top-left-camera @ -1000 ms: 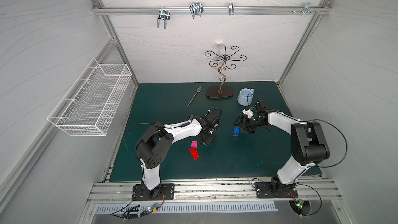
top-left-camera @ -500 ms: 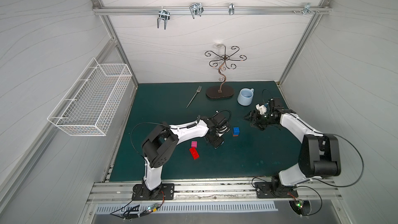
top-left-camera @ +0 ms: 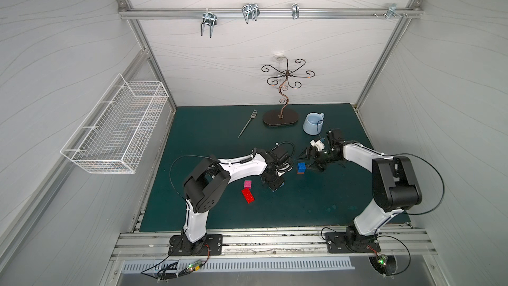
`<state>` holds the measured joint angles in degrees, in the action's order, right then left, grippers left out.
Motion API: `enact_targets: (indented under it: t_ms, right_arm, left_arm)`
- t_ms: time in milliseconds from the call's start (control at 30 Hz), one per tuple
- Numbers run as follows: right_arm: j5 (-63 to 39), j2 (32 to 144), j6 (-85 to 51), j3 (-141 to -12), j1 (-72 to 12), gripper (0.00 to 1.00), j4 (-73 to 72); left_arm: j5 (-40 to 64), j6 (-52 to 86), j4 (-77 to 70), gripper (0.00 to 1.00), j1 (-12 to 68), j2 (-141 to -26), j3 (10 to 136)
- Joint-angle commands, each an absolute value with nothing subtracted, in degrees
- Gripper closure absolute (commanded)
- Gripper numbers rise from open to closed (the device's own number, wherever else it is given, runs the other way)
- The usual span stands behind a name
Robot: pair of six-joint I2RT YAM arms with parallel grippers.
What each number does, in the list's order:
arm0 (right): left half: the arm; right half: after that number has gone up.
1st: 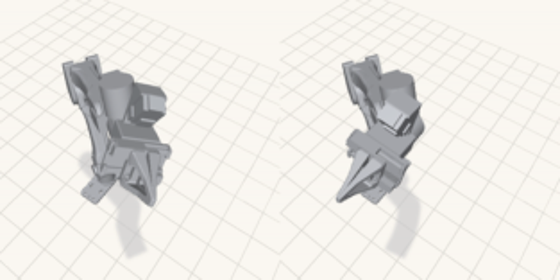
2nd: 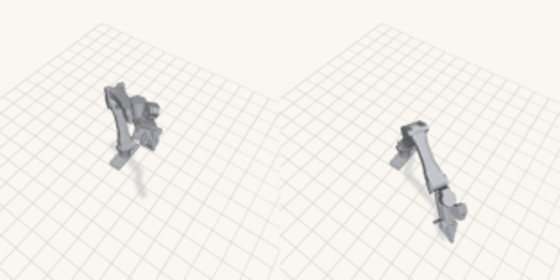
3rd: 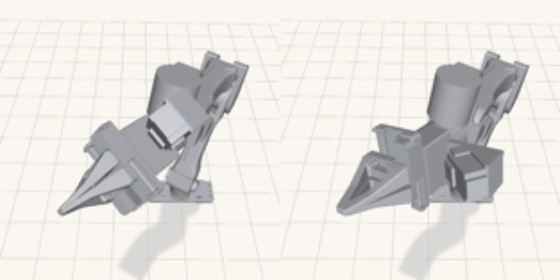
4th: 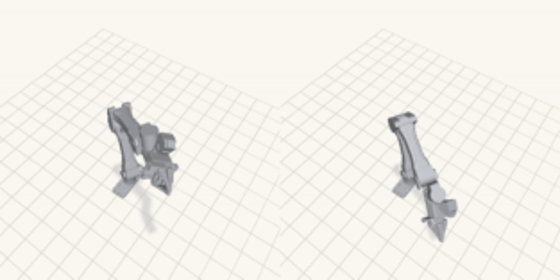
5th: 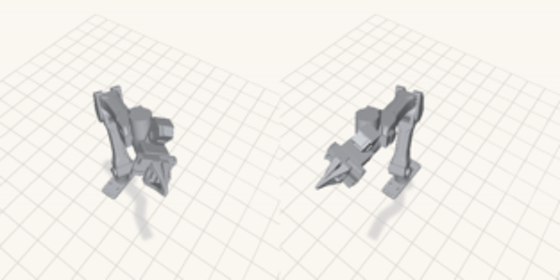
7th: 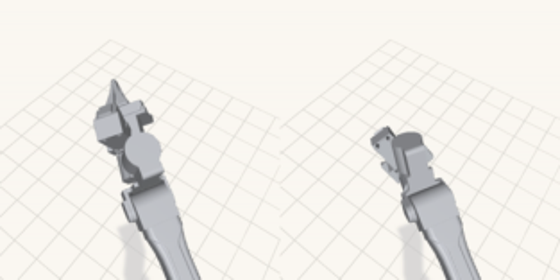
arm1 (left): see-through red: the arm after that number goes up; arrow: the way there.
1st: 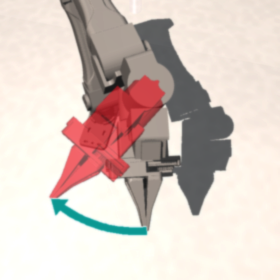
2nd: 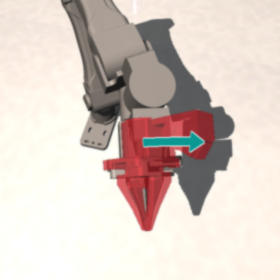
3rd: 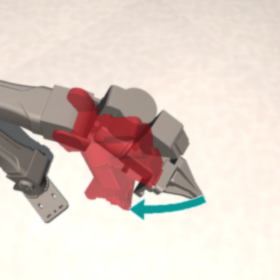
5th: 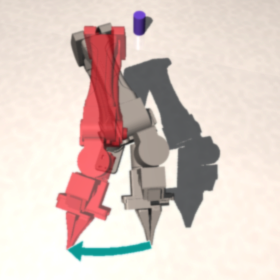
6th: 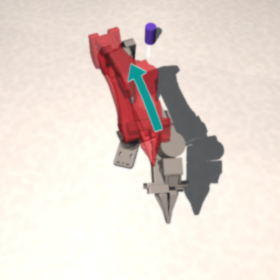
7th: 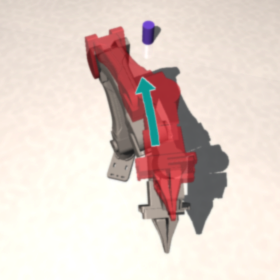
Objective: Assemble a spoon with lego
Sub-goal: Place the lego brick at the center of the board.
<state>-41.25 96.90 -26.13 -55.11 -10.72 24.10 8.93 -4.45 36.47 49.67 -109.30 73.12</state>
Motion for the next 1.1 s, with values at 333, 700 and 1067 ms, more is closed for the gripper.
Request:
enact_targets:
  t_ms: [333,700,1067]
  right_arm:
    - [-44.8,100.2,-28.9,-54.8,-13.0,0.19,19.9]
    - [-36.6,89.0,-24.2,-55.8,-4.2,0.19,30.5]
    - [-9.9,79.7,-17.9,-64.0,-19.4,0.18,45.9]
  left_arm:
    - [8.1,-4.5,35.0,0.75,49.7,-105.1,70.1]
    - [10.5,-7.1,35.3,0.63,49.7,-107.2,72.8]
    - [8.1,-3.3,34.0,0.28,47.4,-96.1,67.2]
